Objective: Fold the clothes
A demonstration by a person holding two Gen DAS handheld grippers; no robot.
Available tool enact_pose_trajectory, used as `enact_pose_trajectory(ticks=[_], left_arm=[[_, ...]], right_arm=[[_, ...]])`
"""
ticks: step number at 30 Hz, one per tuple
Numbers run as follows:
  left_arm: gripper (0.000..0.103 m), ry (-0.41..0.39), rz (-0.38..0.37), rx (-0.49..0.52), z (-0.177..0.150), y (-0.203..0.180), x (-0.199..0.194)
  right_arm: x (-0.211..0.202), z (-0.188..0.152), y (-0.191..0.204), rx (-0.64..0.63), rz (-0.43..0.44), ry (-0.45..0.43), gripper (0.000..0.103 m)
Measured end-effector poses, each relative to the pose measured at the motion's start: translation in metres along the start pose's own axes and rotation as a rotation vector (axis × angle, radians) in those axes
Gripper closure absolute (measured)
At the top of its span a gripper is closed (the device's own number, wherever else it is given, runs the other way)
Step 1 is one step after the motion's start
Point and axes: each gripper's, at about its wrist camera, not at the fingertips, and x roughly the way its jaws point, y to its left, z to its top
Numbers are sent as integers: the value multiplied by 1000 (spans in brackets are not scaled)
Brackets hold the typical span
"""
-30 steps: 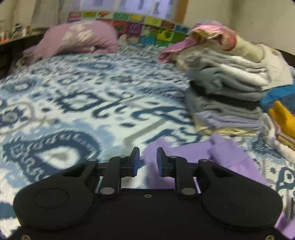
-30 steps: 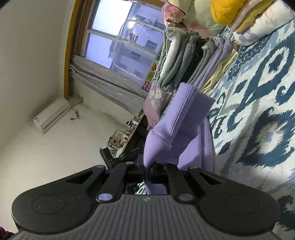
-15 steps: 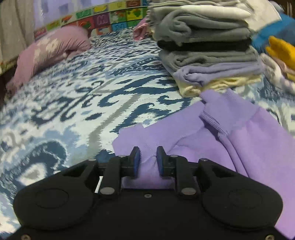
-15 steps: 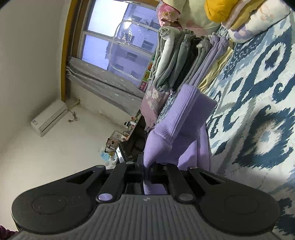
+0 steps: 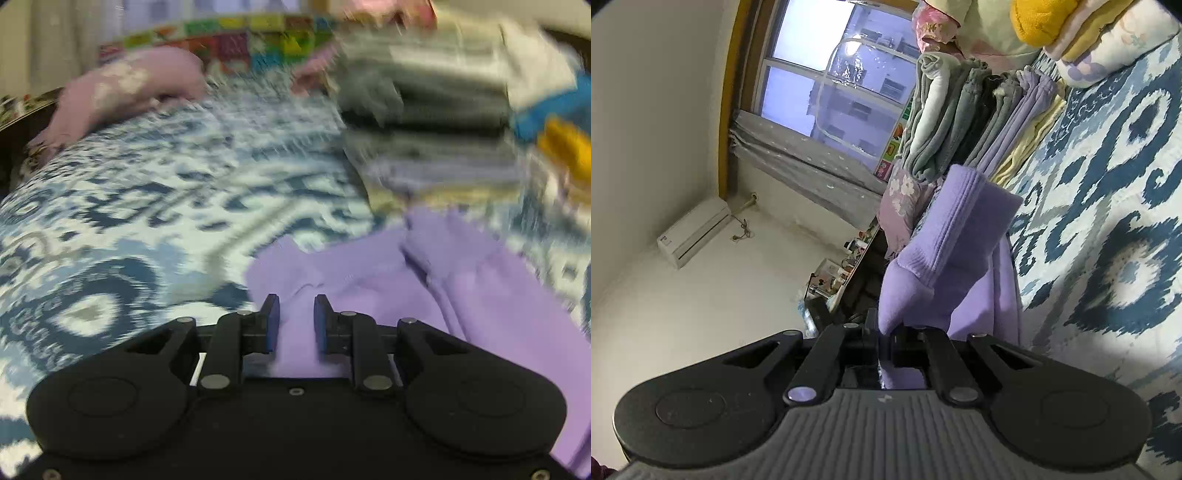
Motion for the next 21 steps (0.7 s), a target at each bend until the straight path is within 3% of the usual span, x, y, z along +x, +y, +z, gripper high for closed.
enact_pose_trajectory(ticks=[3,6,12,16,19,21], left_arm=[[88,25,48,87,4,-14,9],[88,24,36,120,4,-12,1],[87,-64,56,-85,8,29,-27],[87,-81,74,-70,27,21,-14],[87,-51,72,-18,38,7,11],[88,59,62,70,37,-6,40]], right_arm=[[2,0,-3,5,-9,-2,95],[2,1,-4,9,-10,-2,95],[1,1,-2,4,3,5,95],[1,1,-2,6,3,6,95],[1,1,-4,12,-3,3,95],[2,1,-6,16,-6,4,95]])
